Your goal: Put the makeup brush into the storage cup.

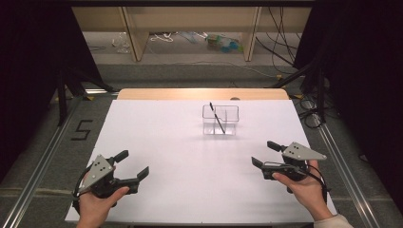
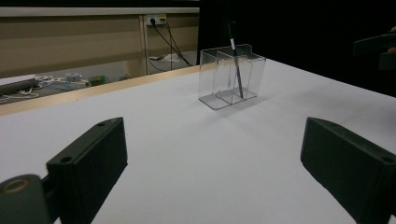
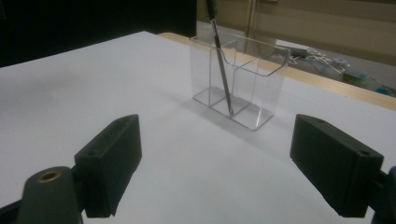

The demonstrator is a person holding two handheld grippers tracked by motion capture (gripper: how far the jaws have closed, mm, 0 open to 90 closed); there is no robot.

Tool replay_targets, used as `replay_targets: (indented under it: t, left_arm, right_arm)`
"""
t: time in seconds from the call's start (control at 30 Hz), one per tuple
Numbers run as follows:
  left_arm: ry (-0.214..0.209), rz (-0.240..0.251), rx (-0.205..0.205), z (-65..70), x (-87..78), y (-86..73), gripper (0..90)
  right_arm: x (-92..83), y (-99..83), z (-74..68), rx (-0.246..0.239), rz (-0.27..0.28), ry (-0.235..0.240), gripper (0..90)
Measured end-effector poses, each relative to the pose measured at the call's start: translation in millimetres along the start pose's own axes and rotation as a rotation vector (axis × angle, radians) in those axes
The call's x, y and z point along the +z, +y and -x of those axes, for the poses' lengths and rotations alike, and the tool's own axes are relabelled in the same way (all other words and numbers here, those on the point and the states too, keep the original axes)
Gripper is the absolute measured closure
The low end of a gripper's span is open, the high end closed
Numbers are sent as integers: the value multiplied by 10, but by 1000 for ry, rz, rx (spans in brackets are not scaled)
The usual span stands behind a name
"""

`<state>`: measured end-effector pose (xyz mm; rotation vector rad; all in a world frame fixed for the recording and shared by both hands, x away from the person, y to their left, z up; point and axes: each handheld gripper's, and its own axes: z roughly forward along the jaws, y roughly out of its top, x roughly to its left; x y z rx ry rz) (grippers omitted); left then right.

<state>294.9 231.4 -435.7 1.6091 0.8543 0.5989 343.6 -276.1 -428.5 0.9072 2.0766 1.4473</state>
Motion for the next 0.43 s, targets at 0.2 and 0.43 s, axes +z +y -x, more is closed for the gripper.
replay_targets:
  t: [0.2,0.43]
  left_arm:
    - [-13,-2,0,4,17,-8,72]
    - [-14,-15,-3,24,30,-11,72]
  right_arm:
    - [42,-29,11,-3,-5,6,177]
    - [53,-46,19,-6,-15,3,176]
